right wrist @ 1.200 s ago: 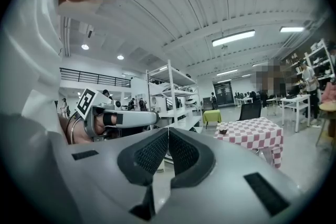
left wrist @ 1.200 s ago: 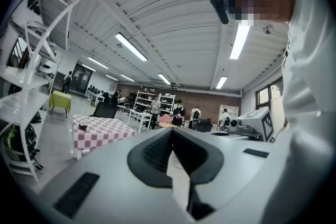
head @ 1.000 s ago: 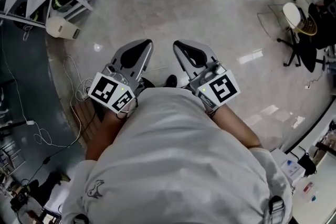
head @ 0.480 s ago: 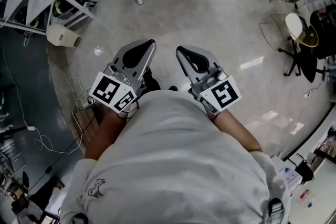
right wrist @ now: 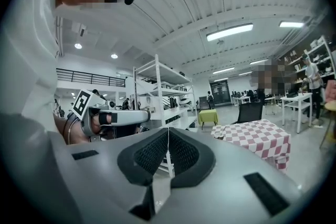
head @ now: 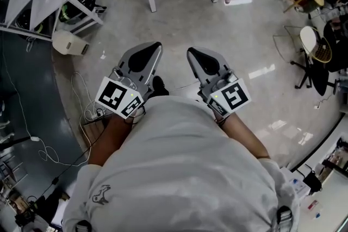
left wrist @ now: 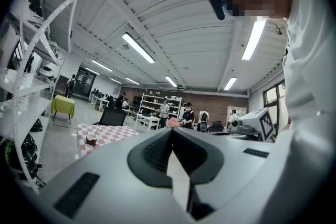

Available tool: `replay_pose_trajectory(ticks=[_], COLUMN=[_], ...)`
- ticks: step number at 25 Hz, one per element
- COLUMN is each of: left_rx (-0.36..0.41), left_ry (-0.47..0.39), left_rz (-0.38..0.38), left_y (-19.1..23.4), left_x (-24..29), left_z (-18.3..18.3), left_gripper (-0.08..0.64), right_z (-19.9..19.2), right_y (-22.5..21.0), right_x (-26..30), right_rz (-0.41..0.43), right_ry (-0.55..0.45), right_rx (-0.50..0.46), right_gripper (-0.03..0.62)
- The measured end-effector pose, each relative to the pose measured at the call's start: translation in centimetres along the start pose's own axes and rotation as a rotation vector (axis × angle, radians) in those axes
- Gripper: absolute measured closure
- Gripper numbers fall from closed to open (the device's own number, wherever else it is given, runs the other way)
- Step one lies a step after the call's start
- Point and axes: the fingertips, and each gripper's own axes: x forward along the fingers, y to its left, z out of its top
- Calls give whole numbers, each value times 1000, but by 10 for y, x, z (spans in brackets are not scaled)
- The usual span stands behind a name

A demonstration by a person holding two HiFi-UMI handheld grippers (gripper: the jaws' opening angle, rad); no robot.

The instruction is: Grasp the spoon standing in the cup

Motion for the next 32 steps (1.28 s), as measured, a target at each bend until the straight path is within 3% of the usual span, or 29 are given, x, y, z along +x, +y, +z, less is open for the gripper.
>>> replay_pose_trajectory(ticks=[8,17,32], left_rx=[-3,-6,10], left_ry=[-10,-20,-6], left_rz=[-12,6,103], left_y=[77,122,194], left_x=[-16,-26,22], left_z=[16,24,32], left_gripper=[548,548,548], right_z=[14,30,38], right_y=[-8,-37,-117], right_x=[67,101,174], right_rz=[-58,-107,-26], right_ry=[-12,-25,-19], right_rx=[-16,-40,-33], right_gripper=[560,560,560])
